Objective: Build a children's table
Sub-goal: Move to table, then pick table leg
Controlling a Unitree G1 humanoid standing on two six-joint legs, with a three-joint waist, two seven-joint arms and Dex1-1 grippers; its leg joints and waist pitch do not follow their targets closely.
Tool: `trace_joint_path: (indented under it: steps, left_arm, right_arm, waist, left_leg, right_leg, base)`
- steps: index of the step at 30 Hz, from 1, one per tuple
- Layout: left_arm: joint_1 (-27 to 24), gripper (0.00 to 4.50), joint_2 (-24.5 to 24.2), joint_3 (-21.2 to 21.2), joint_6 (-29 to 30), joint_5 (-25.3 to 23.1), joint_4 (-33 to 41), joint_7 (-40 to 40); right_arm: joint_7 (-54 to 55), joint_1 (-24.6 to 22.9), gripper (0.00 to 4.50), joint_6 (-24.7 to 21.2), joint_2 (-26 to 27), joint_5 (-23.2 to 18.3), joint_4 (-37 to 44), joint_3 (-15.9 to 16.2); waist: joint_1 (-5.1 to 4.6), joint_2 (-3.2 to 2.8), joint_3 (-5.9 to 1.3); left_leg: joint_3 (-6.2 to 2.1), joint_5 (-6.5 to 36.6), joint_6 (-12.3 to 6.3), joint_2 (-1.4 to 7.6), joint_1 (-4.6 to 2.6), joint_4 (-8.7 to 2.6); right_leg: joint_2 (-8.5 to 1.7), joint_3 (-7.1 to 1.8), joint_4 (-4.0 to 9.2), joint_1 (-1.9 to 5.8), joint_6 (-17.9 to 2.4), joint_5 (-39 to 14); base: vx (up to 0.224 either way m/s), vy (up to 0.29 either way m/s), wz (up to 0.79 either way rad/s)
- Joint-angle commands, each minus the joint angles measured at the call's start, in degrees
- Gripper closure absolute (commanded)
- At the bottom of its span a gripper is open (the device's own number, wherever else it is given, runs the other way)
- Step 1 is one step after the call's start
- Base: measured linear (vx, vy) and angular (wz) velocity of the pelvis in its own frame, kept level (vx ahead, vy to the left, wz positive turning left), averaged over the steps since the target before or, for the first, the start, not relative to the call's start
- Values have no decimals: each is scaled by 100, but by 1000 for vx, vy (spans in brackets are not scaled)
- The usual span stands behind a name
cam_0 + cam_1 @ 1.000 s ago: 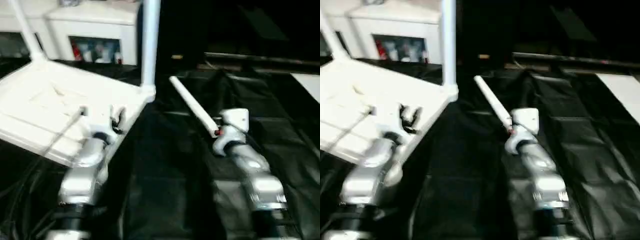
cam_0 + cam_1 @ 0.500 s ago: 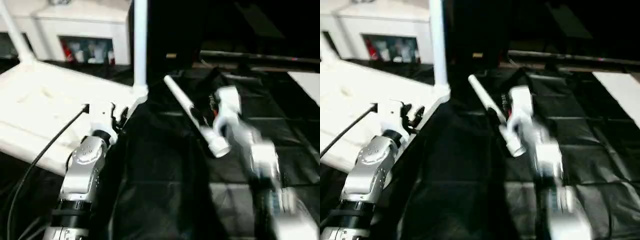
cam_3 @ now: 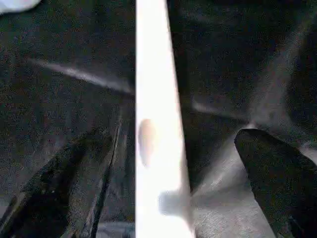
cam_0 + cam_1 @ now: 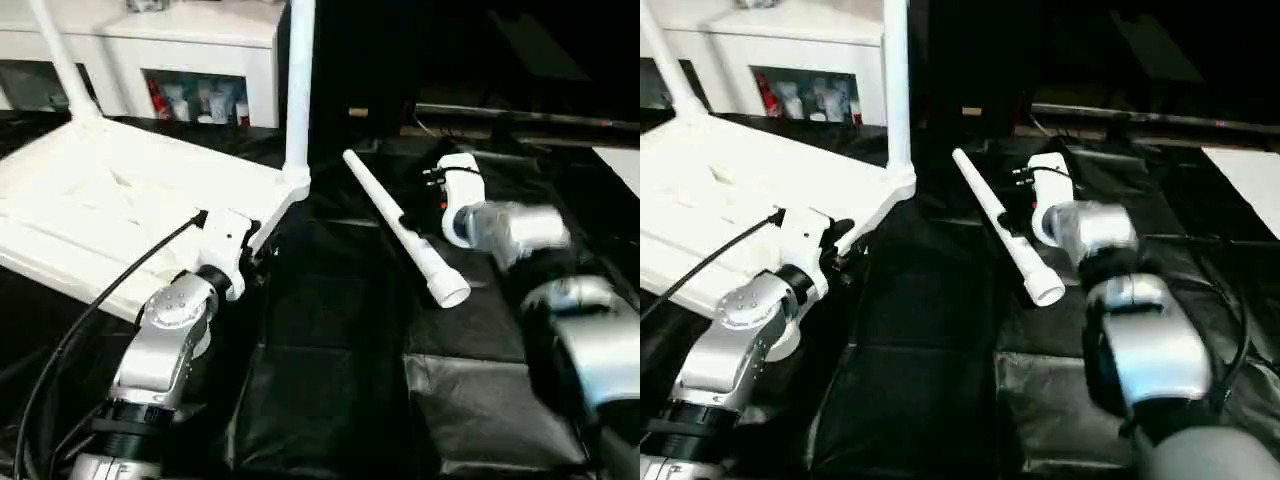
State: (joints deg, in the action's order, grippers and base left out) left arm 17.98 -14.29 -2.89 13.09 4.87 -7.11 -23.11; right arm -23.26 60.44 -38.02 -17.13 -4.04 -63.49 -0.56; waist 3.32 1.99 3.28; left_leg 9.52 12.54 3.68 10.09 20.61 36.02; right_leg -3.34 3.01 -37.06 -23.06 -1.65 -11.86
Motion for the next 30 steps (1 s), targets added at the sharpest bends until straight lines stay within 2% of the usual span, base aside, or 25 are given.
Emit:
trace_joint_path:
  steps: [1,2,3,4,5,6,7,8,9,11,12,13,14,16,22,23,27,28,29,30]
  left_arm:
    - [-65,229,-39,-102,110,21,175,-88]
    - [-99,229,-80,-152,152,29,296,-184]
    - [-99,229,-80,-152,152,29,296,-184]
    - [-104,229,-85,-158,156,29,316,-198]
    - [-137,229,-126,-189,192,84,428,-334]
    - [-168,229,-167,-214,230,161,530,-484]
    - [-168,229,-167,-214,230,161,530,-484]
    - [-210,229,-217,-232,332,290,646,-669]
    - [-272,229,-336,-286,440,456,808,-973]
    - [-312,229,-420,-324,514,563,913,-1169]
    - [-342,229,-481,-351,581,641,998,-1294]
    - [-415,212,-651,-419,779,842,1225,-1610]
    - [-461,196,-777,-460,938,975,1386,-1811]
    - [-505,192,-1005,-538,1196,1133,1606,-2117]
    - [-440,138,-1253,-622,1235,972,1607,-2382]
    - [-400,124,-1251,-614,1169,952,1556,-2367]
    - [-372,92,-1301,-625,1197,994,1567,-2353]
    - [-364,79,-1320,-628,1211,1004,1570,-2355]
    - [-357,70,-1346,-634,1239,1016,1587,-2365]
    - [-357,66,-1359,-636,1246,1010,1598,-2373]
  right_arm:
    - [-223,101,2,-176,-87,57,-180,81]
    - [-501,96,19,-278,-100,143,-368,174]
    - [-501,96,19,-278,-100,143,-368,174]
    - [-528,93,19,-288,-101,154,-392,183]
    - [-668,80,19,-335,-107,219,-492,255]
    - [-782,77,47,-371,-114,279,-574,327]
    - [-782,77,47,-371,-114,279,-574,327]
    - [-857,82,57,-381,-121,340,-651,382]
    - [-939,76,62,-403,-128,395,-707,440]
    - [-992,77,74,-414,-133,427,-744,475]
    - [-1001,73,87,-416,-137,437,-753,485]
    - [-1024,67,94,-418,-149,468,-776,516]
    - [-1035,65,107,-414,-159,495,-791,545]
    - [-1045,58,132,-391,-175,535,-815,581]
    - [-1141,30,183,-330,-195,712,-908,705]
    - [-1161,15,189,-336,-194,702,-923,691]
    - [-1152,-13,227,-345,-191,661,-929,647]
    - [-1158,-34,233,-347,-190,650,-926,638]
    - [-1145,-64,238,-351,-191,622,-918,595]
    - [-1153,-85,244,-351,-193,619,-914,579]
  waist:
    - [28,5,-417]
    - [32,57,-439]
    - [32,57,-439]
    - [45,22,-425]
    - [50,43,-424]
    - [58,64,-409]
    - [63,53,-400]
    - [57,70,-380]
    - [57,70,-380]
    - [59,52,-356]
    - [65,52,-359]
    - [58,85,-354]
    - [66,75,-360]
    - [59,69,-348]
    - [37,56,-344]
    - [43,25,-339]
    - [42,35,-348]
    - [46,11,-349]
    - [41,19,-350]
    - [38,3,-352]
  left_leg:
    - [-52,157,-206,268,4,-413]
    - [-39,-11,-339,279,12,-396]
    - [-39,-11,-339,279,12,-396]
    - [-32,-68,-411,281,17,-396]
    - [-24,-33,-434,290,16,-393]
    - [-21,20,-443,298,20,-403]
    - [-21,70,-427,307,18,-407]
    - [-7,264,-325,315,3,-416]
    - [-7,264,-325,315,3,-416]
    - [1,478,-174,320,-10,-436]
    - [0,499,-142,323,-18,-435]
    - [1,484,-102,326,7,-447]
    - [-1,444,-78,330,-1,-442]
    - [15,437,-67,317,-3,-441]
    - [10,501,26,317,7,-451]
    - [3,503,48,316,6,-455]
    - [3,518,67,315,8,-456]
    - [0,517,74,313,9,-454]
    - [3,520,71,313,11,-453]
    - [1,544,91,313,11,-454]
  right_leg:
    - [-472,-291,348,340,-1510,148]
    - [-480,-289,315,345,-1609,357]
    - [-480,-289,315,345,-1609,357]
    - [-476,-286,322,321,-1657,400]
    - [-480,-284,319,317,-1684,372]
    - [-488,-279,324,313,-1689,246]
    - [-492,-277,331,304,-1683,155]
    - [-491,-279,363,284,-1635,-155]
    - [-491,-279,363,284,-1635,-155]
    - [-480,-279,395,257,-1551,-506]
    - [-486,-279,388,258,-1541,-516]
    - [-489,-283,379,272,-1494,-558]
    - [-493,-280,359,270,-1493,-530]
    - [-463,-278,372,243,-1492,-520]
    - [-467,-286,388,255,-1404,-644]
    - [-470,-288,387,259,-1395,-613]
    - [-465,-287,381,271,-1408,-538]
    - [-468,-288,375,272,-1420,-514]
    - [-465,-287,379,273,-1422,-503]
    - [-458,-283,376,275,-1438,-468]
  base:
    - [0,0,0]
    - [0,0,0]
    - [0,0,0]
    - [0,0,0]
    - [0,0,0]
    - [0,0,0]
    - [0,0,0]
    - [0,0,0]
    - [0,0,0]
    - [0,0,0]
    - [0,0,0]
    - [0,0,0]
    - [0,0,0]
    - [0,0,0]
    - [0,0,0]
    - [0,0,0]
    - [0,0,0]
    - [0,0,0]
    - [0,0,0]
    - [0,0,0]
